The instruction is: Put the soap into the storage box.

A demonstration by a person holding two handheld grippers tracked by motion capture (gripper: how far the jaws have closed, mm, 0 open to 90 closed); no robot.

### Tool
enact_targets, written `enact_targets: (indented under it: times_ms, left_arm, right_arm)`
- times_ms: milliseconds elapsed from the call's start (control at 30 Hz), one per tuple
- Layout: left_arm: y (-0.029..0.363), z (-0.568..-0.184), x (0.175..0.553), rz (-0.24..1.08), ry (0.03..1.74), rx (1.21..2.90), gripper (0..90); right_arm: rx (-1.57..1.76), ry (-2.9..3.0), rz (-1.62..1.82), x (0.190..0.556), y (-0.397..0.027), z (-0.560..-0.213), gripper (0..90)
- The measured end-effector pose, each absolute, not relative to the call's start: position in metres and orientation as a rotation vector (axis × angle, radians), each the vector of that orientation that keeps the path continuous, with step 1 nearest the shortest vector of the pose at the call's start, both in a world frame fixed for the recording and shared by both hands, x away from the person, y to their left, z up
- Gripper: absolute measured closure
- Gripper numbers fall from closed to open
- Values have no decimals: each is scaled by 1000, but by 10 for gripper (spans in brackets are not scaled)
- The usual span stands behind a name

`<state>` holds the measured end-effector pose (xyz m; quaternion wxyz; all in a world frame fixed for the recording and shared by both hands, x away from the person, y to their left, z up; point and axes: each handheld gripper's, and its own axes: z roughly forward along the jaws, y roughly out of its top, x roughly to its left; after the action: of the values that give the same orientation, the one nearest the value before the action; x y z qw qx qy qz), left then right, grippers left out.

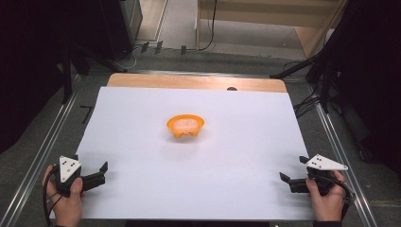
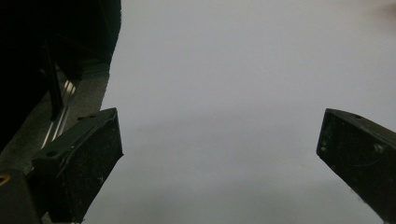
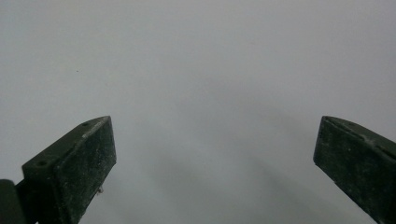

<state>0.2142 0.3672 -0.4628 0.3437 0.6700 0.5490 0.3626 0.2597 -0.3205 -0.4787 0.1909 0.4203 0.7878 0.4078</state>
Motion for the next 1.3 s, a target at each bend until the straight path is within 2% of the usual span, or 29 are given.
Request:
enact_targets:
  times_ms: [733,1300]
  left_arm:
    - [370,-462,213,929,1427,1721,7]
    - [369,-463,213,931,1421,1724,7]
  right_arm:
    - [1264,2088,1195,229,-354,-487,0]
    - [1299,2085,1207,230,-356,-490,0]
